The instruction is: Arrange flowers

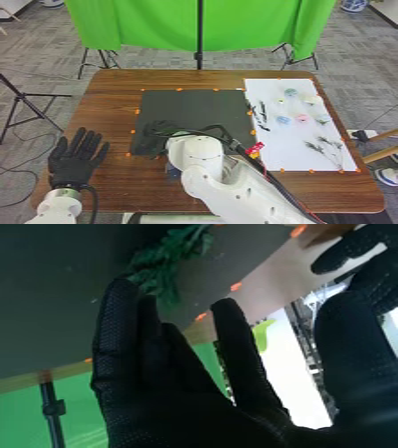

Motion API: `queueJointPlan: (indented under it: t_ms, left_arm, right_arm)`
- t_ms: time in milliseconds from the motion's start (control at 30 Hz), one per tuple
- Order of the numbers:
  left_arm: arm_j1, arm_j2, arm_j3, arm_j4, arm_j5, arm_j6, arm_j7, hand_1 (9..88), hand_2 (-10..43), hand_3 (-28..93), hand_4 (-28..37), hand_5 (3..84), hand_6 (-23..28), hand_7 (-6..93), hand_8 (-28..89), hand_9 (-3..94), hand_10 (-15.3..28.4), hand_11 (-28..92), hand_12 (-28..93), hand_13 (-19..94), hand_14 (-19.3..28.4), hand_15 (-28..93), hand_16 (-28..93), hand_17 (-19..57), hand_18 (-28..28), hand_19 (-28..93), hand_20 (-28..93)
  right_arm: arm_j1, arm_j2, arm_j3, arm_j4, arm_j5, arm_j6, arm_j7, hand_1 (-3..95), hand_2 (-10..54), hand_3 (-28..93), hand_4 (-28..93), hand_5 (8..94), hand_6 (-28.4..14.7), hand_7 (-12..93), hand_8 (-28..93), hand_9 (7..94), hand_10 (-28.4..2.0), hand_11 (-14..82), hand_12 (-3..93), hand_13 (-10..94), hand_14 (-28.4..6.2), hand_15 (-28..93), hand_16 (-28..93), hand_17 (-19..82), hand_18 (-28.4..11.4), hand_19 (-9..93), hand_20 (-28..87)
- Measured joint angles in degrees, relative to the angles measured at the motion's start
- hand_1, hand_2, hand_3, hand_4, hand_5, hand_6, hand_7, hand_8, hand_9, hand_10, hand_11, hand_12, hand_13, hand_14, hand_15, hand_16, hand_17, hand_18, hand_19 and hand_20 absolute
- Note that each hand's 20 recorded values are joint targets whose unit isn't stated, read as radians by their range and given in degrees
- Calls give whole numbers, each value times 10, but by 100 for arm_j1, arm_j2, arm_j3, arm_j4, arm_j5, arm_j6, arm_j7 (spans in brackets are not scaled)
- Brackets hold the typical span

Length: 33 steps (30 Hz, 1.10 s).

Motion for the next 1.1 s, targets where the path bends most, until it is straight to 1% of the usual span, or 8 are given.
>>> queueJointPlan:
  t_ms: [167,267,400,533,667,767,967,1100]
  left_arm:
    - [72,-56,-59,-41,0,-10,2,269,179,731,-283,442,64,159,-99,396,145,267,108,310,140,427,-79,-44,139,372,146]
    - [126,-111,-107,-77,-39,-66,-2,269,179,731,-283,442,64,160,-98,395,145,267,108,311,141,427,-79,-44,139,373,146]
    - [164,-171,-133,-104,-77,-168,-7,268,178,731,-283,442,64,160,-98,397,147,265,108,311,142,426,-79,-44,139,372,146]
    - [171,-175,-150,-170,-75,-219,6,268,177,732,-283,442,64,159,-98,398,147,263,108,311,142,425,-79,-44,139,372,146]
    - [187,-153,-192,-283,-2,-244,15,269,177,730,-283,442,64,159,-98,399,148,262,109,312,141,422,-79,-44,139,371,145]
    - [170,-131,-213,-318,108,-248,28,269,177,730,-283,445,63,160,-99,400,148,263,109,313,141,423,-78,-44,139,371,146]
    - [184,-114,-333,-381,99,-247,124,269,179,729,-283,448,64,163,-98,405,147,264,110,315,141,425,-77,-44,139,373,147]
    - [206,-114,-377,-414,19,-237,205,269,180,730,-283,451,64,164,-99,409,148,267,109,317,142,426,-77,-44,140,375,148]
  right_arm:
    - [-175,123,335,-418,292,204,66,206,35,685,-193,407,-82,71,-90,362,-284,85,141,292,-276,492,70,222,-284,714,217]
    - [-372,302,794,-850,882,703,245,209,26,690,-190,405,-91,65,-84,370,-284,87,139,300,-275,489,72,224,-284,713,204]
    - [-576,759,1414,-1341,1235,1525,505,224,41,693,-191,431,-105,63,-81,373,-284,88,139,298,-277,486,72,214,-284,707,189]
    - [-827,1384,2284,-1656,1507,1762,949,235,34,709,-189,443,-108,65,-80,381,-284,90,139,297,-278,486,72,204,-284,703,173]
    - [-1290,2124,3211,-1842,1605,2082,1382,229,21,711,-191,453,-107,72,-80,394,-284,95,140,301,-275,484,72,190,-284,697,160]
    - [-1891,2668,4019,-2016,1636,2473,1483,234,-3,715,-191,451,-109,72,-82,385,-284,91,138,286,-272,472,71,166,-284,685,146]
    - [-3283,3202,5791,-2294,1804,2404,1492,264,-64,735,-202,432,-106,76,-80,352,-279,84,144,245,-261,446,79,125,-283,659,131]
    - [-3832,3295,6188,-2228,1511,2266,1386,282,-94,746,-235,439,-98,89,-83,380,-267,96,152,261,-247,425,97,128,-278,660,149]
